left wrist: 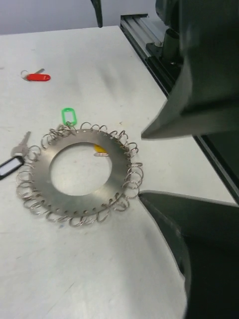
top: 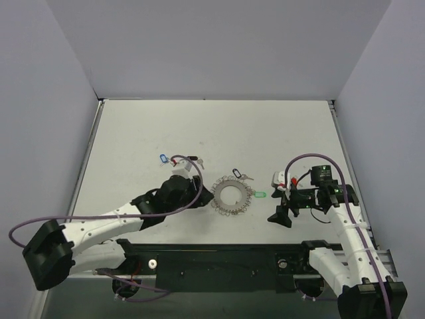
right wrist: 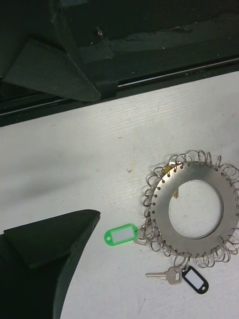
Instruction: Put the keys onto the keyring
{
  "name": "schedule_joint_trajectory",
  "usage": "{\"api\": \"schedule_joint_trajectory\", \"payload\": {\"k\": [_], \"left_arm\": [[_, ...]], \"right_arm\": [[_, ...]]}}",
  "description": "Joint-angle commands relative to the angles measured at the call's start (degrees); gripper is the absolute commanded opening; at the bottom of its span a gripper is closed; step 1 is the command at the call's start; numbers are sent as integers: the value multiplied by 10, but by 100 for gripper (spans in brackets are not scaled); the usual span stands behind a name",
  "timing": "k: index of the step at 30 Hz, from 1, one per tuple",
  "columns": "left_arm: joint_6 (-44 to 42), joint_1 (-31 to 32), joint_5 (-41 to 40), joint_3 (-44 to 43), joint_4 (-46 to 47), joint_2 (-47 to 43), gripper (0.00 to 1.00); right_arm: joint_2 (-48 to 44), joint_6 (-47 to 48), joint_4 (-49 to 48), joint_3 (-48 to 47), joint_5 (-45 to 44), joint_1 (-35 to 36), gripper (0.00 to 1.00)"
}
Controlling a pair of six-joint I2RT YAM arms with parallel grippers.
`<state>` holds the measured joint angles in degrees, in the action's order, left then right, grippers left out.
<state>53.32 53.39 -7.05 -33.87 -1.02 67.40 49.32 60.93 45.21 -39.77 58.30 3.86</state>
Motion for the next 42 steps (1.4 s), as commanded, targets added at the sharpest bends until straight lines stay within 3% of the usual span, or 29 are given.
{"api": "schedule_joint_trajectory", "payload": {"k": [1, 2, 3, 6, 9, 16, 22, 26, 39, 42], "left_arm": [[-81, -34, -79, 45, 1, -96, 69], [-79, -43, -77, 56, 21, -123, 86], [-78, -61, -68, 72, 50, -132, 92], [-69, -150, 52, 80, 95, -135, 93], [-64, -198, 136, 32, 65, -68, 88], [-86, -201, 251, -99, 86, 160, 67], [-111, -187, 204, -215, 12, 265, 48], [-133, -160, 149, -290, -81, 316, 46], [-138, -119, 75, -443, -206, 435, 44], [-135, -115, 76, -459, -220, 450, 38]], "right_arm": [[-9, -11, 22, 4, 43, -22, 85], [-8, -14, 22, 4, 44, -31, 85], [-5, -24, 22, 2, 48, -34, 85], [2, -42, 23, -3, 59, -59, 85], [4, -56, 22, -6, 66, -81, 85], [3, -61, 22, -3, 74, -108, 85], [1, -59, 22, 1, 78, -119, 85], [3, -56, 23, 0, 75, -119, 85], [-4, -42, 31, 0, 75, -120, 85], [-2, -38, 34, 0, 74, -120, 85]]}}
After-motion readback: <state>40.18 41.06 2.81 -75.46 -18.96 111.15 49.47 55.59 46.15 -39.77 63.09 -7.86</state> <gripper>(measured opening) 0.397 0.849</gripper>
